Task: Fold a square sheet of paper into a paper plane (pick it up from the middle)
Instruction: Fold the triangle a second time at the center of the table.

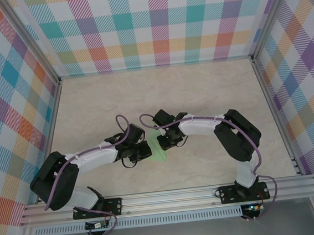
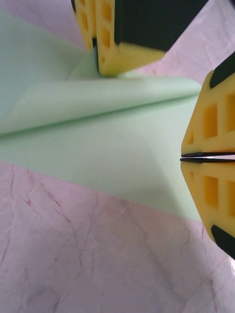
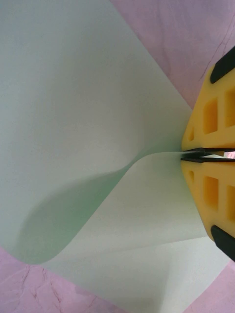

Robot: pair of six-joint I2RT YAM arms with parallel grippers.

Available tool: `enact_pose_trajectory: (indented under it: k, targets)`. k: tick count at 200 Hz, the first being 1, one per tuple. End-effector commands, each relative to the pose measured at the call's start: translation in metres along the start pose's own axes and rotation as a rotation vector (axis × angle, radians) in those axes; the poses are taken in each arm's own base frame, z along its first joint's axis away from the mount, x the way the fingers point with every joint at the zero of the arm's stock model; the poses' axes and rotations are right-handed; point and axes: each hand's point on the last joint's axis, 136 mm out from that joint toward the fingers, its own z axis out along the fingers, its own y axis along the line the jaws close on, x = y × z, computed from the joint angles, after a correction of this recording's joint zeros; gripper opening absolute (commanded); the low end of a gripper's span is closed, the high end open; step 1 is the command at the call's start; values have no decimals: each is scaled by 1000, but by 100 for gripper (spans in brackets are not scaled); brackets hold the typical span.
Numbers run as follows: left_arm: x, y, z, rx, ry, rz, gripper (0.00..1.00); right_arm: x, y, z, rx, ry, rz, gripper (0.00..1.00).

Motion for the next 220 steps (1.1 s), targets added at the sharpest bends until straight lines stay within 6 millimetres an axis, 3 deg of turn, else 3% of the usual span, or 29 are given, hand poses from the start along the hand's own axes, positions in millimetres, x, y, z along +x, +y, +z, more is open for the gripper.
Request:
enact_pose_trajectory:
  k: [1,6,52,83,146,220]
  targets:
    - [-14,-18,-11,141,-67,-54,5,7,-5,11,17,36,-3,13]
    - [-16,-19,-13,171,-76,-74,0,7,-6,12,18,38,-1,13]
    - [-38,-32,-29,400,-151,-166,0,10,-8,13,17,39,11,13]
    - [-44,-53,-33,525,-133,-140,0,11,-9,14,15,40,17,13]
    - [-49,-50,-10,488,-100,-159,0,12,-9,16,10,42,25,13]
    - [-52,-50,2,494,-101,-144,0,12,-9,17,10,48,26,13]
